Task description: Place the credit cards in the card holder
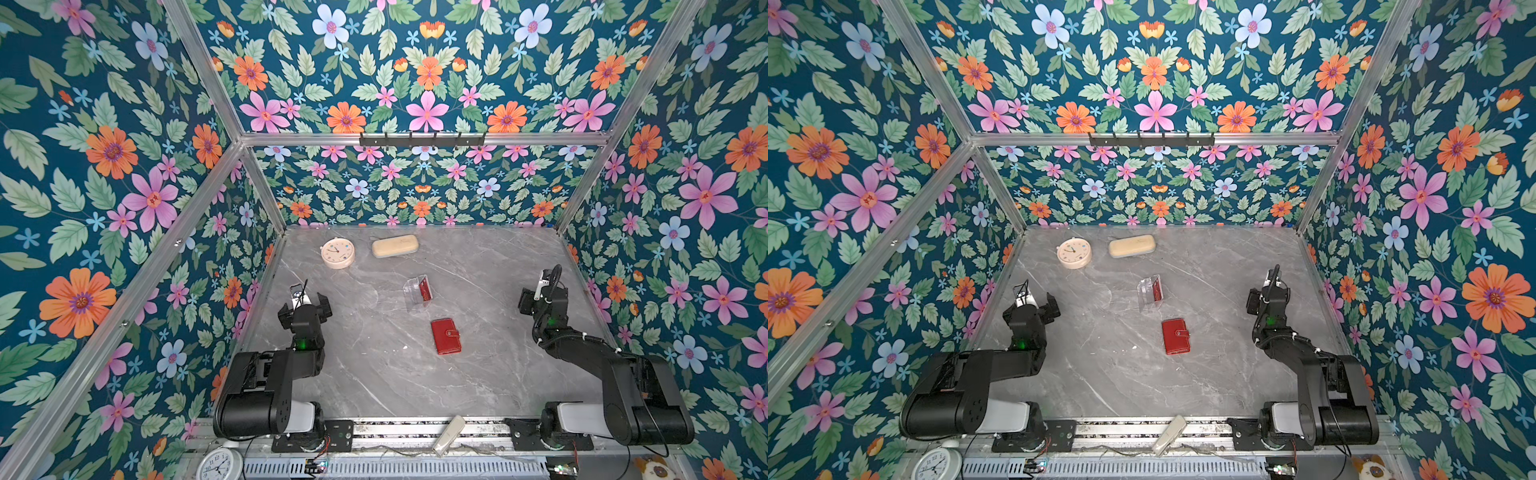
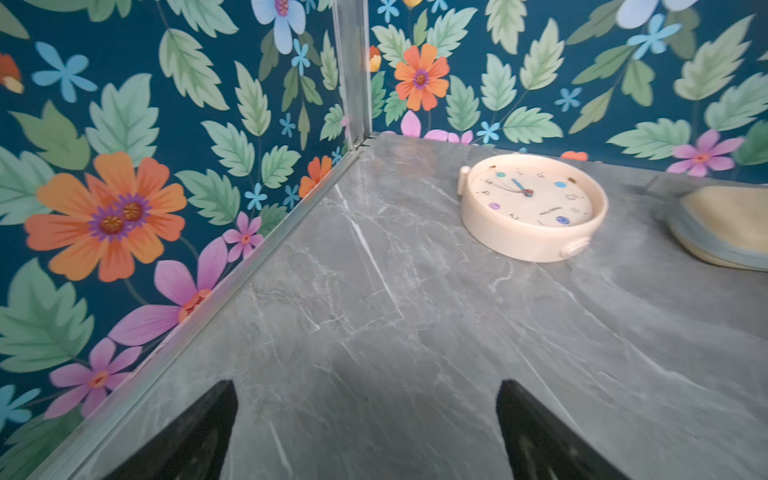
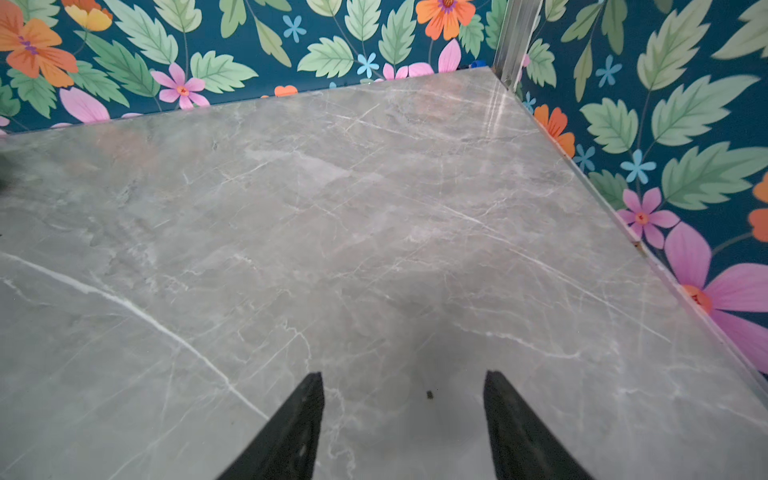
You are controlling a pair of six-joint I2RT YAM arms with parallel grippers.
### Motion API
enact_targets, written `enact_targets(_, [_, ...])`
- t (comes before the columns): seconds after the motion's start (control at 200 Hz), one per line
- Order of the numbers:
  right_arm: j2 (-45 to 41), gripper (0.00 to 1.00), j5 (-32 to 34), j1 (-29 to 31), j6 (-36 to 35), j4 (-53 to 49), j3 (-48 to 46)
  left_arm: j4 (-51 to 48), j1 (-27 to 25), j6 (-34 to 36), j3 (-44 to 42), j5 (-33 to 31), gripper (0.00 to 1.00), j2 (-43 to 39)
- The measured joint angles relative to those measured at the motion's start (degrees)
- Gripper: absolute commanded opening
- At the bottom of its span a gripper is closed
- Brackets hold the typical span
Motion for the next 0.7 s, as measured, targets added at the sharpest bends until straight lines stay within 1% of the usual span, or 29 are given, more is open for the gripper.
enact_targets(0.08, [-0.13, 0.64, -2.75, -0.92, -0.02, 2.58, -1.75, 4.5, 0.44, 0.0, -0.68, 3.67, 1.0, 1.64])
enact_targets(0.215, [0.59, 0.65, -7.28, -1.05, -0.5, 6.29, -3.82, 8.98, 0.59, 0.22, -1.14, 8.28, 1.0, 3.34])
enact_targets(0.395, [2.6, 0.68, -10.1, -1.11, -1.51, 11.06, -5.42, 14.58, 0.7, 1.22, -1.95, 10.93, 1.0, 7.91])
enact_targets(0.485, [3.69, 0.68, -10.34, -1.11, -1.7, 13.51, -5.97, 16.35, 0.7, 1.38, -1.6, 11.37, 1.0, 10.05])
enact_targets(0.56, [5.38, 0.73, -10.71, -1.11, -1.75, 15.45, -6.29, 15.8, 0.72, 1.42, -0.22, 11.15, 1.0, 10.69])
enact_targets(0.585, [5.88, 0.76, -10.71, -1.11, -1.77, 15.96, -6.38, 15.23, 0.72, 1.4, 0.63, 10.88, 1.0, 10.69])
enact_targets(0.61, [6.03, 0.82, -10.71, -1.11, -1.77, 15.69, -6.36, 14.95, 0.61, 1.4, 1.29, 10.58, 1.0, 10.69])
enact_targets(0.625, [6.03, 0.91, -10.71, -1.11, -1.75, 15.58, -6.34, 14.82, 0.52, 1.4, 1.57, 10.36, 1.0, 10.69])
enact_targets(0.645, [5.99, 0.98, -10.71, -1.09, -1.75, 15.52, -6.32, 14.67, 0.37, 1.4, 1.92, 9.94, 1.0, 10.69])
enact_targets(0.7, [6.1, 0.99, -10.69, -1.11, -1.75, 16.59, -6.23, 14.4, 0.2, 1.38, 2.16, 9.38, 1.0, 10.69])
